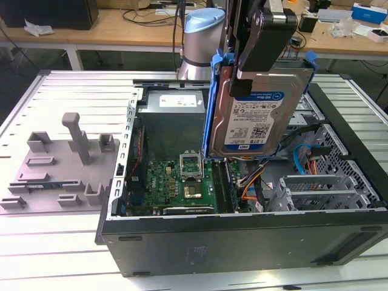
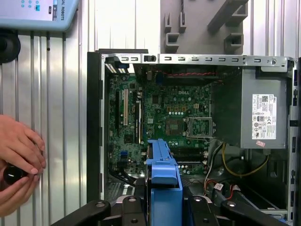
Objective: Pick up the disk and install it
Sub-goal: 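Insert the disk into the insertion slot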
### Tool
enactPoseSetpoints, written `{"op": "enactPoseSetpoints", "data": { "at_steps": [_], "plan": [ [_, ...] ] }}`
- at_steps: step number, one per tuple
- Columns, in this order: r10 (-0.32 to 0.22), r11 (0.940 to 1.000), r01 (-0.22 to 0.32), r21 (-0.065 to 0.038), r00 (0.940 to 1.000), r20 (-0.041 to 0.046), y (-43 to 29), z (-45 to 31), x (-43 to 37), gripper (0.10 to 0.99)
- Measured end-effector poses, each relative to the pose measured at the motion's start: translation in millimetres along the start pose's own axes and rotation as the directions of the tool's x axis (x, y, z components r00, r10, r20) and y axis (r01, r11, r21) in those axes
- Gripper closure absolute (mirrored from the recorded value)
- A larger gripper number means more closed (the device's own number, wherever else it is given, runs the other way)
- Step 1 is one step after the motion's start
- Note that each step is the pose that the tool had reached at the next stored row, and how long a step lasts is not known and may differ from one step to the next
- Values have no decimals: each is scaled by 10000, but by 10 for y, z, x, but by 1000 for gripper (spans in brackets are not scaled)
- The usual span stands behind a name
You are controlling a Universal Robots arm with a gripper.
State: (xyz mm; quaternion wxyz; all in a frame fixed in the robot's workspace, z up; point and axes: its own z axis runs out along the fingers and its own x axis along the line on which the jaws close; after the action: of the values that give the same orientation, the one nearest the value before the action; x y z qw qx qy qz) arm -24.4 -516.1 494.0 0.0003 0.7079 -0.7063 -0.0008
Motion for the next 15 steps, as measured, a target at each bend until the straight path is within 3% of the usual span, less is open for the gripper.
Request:
{"op": "enactPoseSetpoints", "data": {
  "at_steps": [4, 7, 12, 15],
  "plan": [
    [-4, 10000, 4, 0, 10000, 1, -8, 1, 5, 722],
    [0, 10000, 0, 0, 10000, 0, -75, 1, 36, 722],
    [-1, 10000, 1, -1, 10000, 0, -245, 1, 69, 722],
    [1, 10000, -1, -4, 10000, 0, -439, 2, 108, 722]
  ]
}}
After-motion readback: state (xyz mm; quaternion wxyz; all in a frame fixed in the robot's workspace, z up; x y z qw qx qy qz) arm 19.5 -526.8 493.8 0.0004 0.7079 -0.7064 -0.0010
